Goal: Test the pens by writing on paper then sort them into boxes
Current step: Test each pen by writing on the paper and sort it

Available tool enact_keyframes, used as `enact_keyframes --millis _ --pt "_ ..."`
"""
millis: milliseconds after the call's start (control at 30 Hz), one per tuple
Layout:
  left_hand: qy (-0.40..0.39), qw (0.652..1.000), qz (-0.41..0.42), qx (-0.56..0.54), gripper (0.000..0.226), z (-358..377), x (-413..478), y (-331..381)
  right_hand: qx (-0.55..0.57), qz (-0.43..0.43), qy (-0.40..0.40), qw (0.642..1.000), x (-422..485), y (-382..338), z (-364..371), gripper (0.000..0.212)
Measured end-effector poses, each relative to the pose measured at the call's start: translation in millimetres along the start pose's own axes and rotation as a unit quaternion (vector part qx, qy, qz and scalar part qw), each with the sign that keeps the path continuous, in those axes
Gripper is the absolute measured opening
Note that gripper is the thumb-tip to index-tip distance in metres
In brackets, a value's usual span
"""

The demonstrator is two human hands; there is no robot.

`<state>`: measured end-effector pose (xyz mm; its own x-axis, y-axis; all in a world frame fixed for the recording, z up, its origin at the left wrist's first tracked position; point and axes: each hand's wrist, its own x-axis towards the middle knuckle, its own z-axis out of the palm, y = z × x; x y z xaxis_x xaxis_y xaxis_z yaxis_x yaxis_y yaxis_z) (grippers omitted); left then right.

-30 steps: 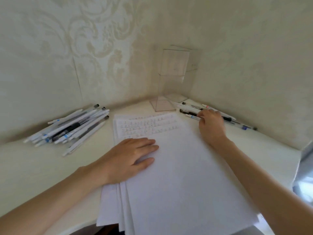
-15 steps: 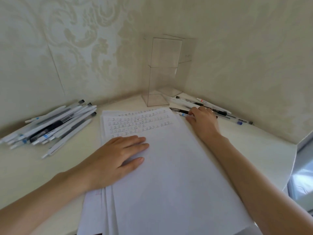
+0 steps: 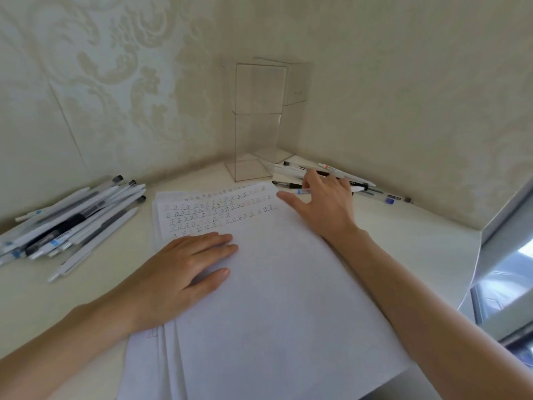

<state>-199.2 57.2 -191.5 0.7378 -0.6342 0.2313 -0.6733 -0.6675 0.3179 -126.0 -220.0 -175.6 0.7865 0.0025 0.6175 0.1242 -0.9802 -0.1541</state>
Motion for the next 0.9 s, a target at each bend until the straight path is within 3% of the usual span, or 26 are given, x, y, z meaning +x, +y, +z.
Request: enact_keyframes --millis 200,367,400,500,567,633,700,800,900 --pt "0.007 1.0 0.001 -0.002 0.069 1.4 0.4 -0.5 0.001 -0.04 0.02 0.999 -2.6 1.6 5.6 0.038" --pt "0.044 0.999 0.011 -0.013 0.068 -1.7 -0.7 2.5 0.033 -0.082 0.074 0.993 0.8 -3.4 -2.3 0.055" --pt "0.059 0.998 0.017 -0.015 0.065 -3.5 -1.5 3.4 0.045 -0.097 0.07 0.992 1.7 -5.6 -4.5 0.053" --pt "0.056 0.997 0.013 -0.044 0.06 -8.4 -6.8 4.5 0.129 -0.136 0.053 0.981 2.6 -24.3 -16.0 0.021" --pt "0.029 0.999 0.024 -0.034 0.055 -11.1 -12.4 2.7 0.218 -0.151 0.046 0.963 1.5 -46.8 -27.3 0.024" --pt "0.012 0.999 0.043 0.002 0.051 -13.2 -19.5 -0.2 0.311 -0.142 0.026 0.939 -0.8 -74.6 -37.8 0.035" --pt "0.006 0.998 0.049 0.024 0.047 -16.3 -28.5 -2.7 0.336 -0.127 0.014 0.933 -6.7 -98.6 -39.8 0.039" --pt "0.013 0.998 0.051 0.032 0.043 -22.3 -40.9 -4.0 0.426 -0.017 -0.089 0.9 -10.2 -131.7 -40.9 0.05" --pt "0.018 0.998 0.06 0.032 0.041 -24.3 -45.5 -2.9 0.514 0.051 -0.158 0.842 -11.0 -145.4 -26.1 0.026"
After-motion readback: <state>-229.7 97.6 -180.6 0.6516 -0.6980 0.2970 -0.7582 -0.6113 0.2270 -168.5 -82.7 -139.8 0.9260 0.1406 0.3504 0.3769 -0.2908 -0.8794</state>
